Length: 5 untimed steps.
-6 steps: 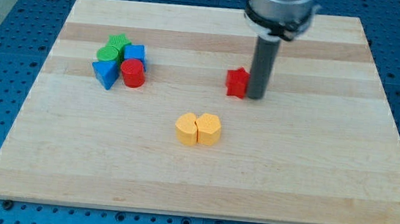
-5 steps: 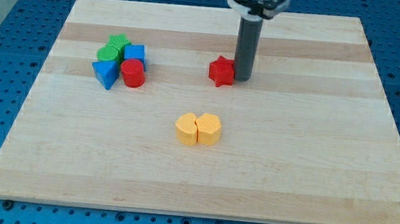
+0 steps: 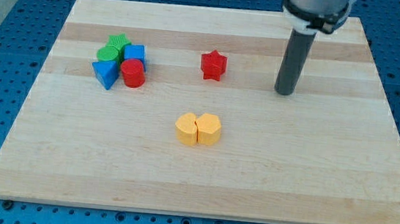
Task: Push the red star to the left of the board
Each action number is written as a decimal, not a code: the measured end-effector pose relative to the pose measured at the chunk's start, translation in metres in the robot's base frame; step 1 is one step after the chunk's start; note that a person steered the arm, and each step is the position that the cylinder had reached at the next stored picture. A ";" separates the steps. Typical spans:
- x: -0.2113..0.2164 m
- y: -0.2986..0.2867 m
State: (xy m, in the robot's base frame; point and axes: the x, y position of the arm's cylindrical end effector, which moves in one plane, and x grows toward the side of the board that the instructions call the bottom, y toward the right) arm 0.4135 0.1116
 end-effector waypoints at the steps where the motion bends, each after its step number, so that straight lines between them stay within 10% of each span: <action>1: -0.011 -0.041; 3: -0.074 -0.102; 5: -0.041 -0.065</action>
